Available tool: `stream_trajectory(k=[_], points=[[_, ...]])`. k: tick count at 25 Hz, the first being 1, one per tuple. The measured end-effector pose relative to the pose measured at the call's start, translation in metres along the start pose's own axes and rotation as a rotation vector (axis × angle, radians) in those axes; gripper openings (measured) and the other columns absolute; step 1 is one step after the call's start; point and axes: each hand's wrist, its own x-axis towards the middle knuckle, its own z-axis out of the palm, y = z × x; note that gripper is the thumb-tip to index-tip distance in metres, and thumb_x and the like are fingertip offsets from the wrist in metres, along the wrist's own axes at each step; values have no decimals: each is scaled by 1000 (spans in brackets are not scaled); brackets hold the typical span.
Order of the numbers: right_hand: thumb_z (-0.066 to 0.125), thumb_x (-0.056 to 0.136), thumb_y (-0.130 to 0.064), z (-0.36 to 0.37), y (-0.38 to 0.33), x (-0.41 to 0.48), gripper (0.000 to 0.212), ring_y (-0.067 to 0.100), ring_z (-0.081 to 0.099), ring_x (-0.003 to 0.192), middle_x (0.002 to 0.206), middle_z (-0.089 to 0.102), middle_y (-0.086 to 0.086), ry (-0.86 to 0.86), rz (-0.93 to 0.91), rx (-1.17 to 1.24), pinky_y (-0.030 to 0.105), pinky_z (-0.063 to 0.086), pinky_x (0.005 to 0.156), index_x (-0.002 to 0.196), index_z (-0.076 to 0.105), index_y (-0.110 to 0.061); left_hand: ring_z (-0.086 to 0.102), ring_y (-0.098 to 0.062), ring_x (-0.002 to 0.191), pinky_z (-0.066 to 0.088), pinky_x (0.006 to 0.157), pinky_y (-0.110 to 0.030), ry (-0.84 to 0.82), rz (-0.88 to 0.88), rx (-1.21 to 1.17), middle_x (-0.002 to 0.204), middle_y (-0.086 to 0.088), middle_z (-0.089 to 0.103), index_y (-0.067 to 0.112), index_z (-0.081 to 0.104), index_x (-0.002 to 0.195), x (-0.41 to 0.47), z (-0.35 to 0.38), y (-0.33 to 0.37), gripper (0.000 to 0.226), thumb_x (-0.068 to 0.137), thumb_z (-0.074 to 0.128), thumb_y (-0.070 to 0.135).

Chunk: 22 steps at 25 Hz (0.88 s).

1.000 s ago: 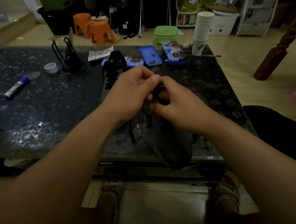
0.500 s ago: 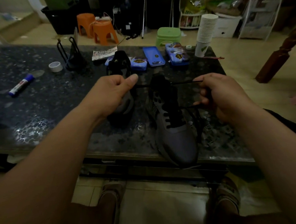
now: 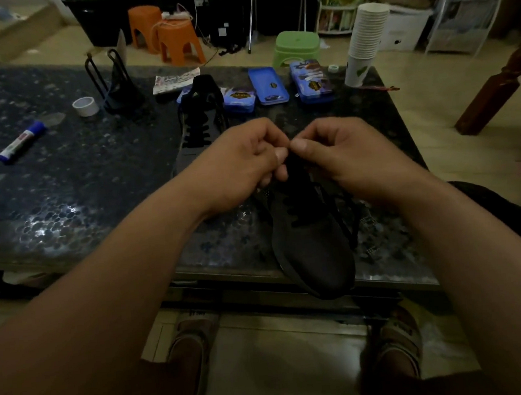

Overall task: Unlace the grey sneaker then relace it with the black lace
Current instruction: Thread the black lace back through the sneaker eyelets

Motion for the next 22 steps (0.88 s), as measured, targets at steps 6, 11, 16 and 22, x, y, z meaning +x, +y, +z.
stream_trajectory(k=[6,11,16,22], points=[[64,102,-27,0,5,-2,19,-2,52,56,67,65,-8,-98,-1,172,12,40,53,94,76,-15,56,-7,56,47,56,-23,201,25,2,67,0,68,20,61,99,9,-2,2,6,104,60,18],[59,104,-35,-8,26,-5,26,7,28,43,52,38,-10,87,314,495,20,20,38,88,66,-15,59,-7,63,53,64,-36,20,1,382,74,3,65,41,58,126,-9,3,-27,30,105,54,21],[55,107,-28,-12,42,-1,22,6,28,46,61,45,-7,200,329,849,18,22,38,87,55,-17,61,-20,69,54,69,-50,-64,16,498,77,1,64,35,52,113,-11,8,-32,28,97,58,13],[53,107,-33,-23,37,5,21,6,22,44,57,36,-8,239,285,981,20,14,39,91,57,-18,59,-19,69,51,68,-44,-23,-13,344,78,-1,63,34,54,98,-6,11,-38,20,92,64,17]])
